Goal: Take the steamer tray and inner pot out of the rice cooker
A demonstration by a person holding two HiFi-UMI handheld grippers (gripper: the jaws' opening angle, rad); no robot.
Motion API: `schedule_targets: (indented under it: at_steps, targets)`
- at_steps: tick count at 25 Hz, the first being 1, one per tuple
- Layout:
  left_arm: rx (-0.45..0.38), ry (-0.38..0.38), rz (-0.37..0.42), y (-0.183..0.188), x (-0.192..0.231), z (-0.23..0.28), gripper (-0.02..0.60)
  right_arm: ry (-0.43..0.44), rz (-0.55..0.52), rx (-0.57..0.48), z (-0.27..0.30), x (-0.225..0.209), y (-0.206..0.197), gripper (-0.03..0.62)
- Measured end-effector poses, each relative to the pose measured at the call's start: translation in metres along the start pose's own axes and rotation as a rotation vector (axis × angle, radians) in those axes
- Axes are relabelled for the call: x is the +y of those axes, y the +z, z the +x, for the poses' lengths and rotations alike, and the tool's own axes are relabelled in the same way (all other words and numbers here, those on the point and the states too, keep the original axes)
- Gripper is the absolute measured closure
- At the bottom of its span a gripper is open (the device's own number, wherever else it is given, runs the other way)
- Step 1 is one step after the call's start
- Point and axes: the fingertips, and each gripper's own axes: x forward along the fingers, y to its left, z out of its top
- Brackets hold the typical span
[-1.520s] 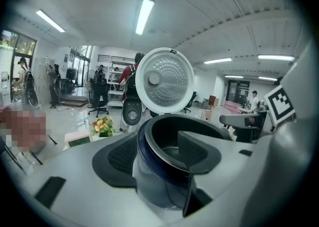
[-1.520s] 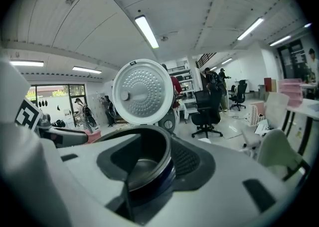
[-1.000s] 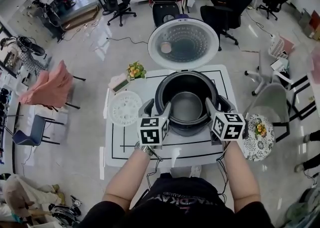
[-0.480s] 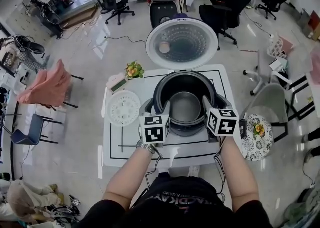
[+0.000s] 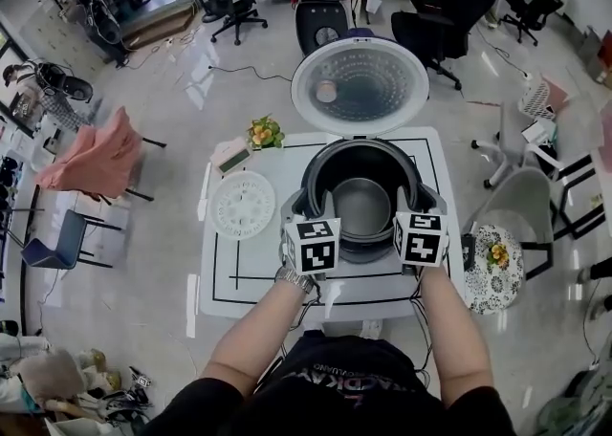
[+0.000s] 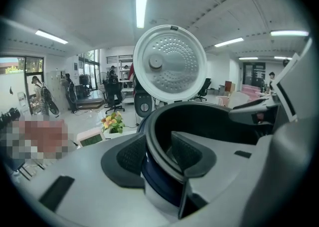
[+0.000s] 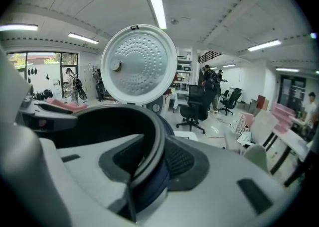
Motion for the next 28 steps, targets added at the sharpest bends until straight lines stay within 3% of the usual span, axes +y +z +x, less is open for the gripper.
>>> schedule_targets:
  at_steps: [17, 28]
  targets:
    - [-0.018, 0.068, -0.068, 0.002, 0.007, -0.010, 0.468, 0.008, 0.132, -0.047, -0.013, -0.004, 0.009, 0.502]
    - [-0.144, 0.086, -0.140, 0.042, 0.013, -0.037, 0.476, 0.054, 0.174, -0.187, -0.041, -0.004, 0.055, 0.508]
